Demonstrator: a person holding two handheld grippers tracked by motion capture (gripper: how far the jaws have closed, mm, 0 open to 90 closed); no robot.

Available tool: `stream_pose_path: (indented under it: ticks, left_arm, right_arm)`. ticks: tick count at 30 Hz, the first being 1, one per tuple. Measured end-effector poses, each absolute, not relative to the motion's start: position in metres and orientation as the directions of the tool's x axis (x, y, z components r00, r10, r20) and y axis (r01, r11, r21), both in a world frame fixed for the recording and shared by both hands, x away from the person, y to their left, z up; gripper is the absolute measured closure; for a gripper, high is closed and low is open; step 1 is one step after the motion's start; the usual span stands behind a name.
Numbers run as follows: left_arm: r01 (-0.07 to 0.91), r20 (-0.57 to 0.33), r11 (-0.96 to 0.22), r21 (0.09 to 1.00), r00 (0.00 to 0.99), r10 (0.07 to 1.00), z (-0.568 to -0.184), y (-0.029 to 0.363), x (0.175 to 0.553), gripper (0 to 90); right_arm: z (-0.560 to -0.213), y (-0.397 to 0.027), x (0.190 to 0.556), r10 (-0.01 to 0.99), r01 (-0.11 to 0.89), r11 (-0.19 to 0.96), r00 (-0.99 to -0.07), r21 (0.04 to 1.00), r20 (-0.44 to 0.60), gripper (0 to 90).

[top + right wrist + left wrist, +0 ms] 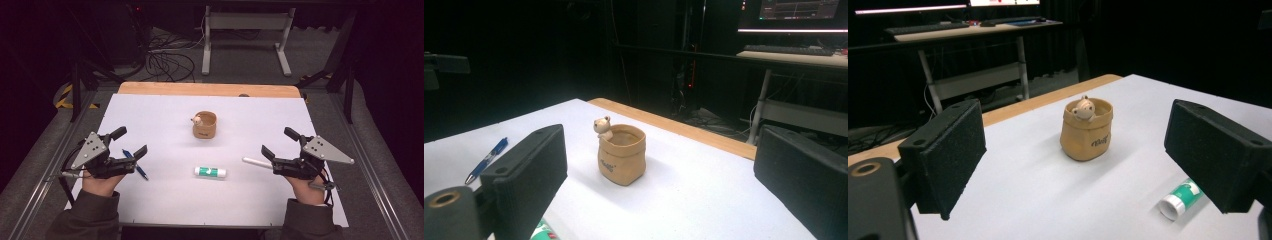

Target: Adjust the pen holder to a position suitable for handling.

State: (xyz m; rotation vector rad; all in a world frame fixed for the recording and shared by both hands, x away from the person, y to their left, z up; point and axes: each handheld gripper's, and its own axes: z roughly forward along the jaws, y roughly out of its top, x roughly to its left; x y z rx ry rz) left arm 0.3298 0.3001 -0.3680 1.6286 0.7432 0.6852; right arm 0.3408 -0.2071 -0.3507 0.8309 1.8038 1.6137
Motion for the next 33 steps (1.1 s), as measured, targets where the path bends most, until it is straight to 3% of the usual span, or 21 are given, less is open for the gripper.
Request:
stream_pose_path:
  ticks: [17, 33]
  left_arm:
    - [0.130, 0.034, -0.147, 0.981, 0.626, 0.779, -0.380, 0.276, 0.337, 19.2]
    - [0.137, 0.049, -0.172, 0.975, 0.628, 0.777, -0.380, 0.250, 0.353, 20.2]
  right_arm:
    - [-0.353, -0.200, 0.344, 0.767, 0.072, 0.120, -0.640, 0.990, -0.047, 7.7]
    - [-0.350, -0.204, 0.338, 0.788, 0.054, 0.115, -0.614, 0.992, -0.058, 8.8]
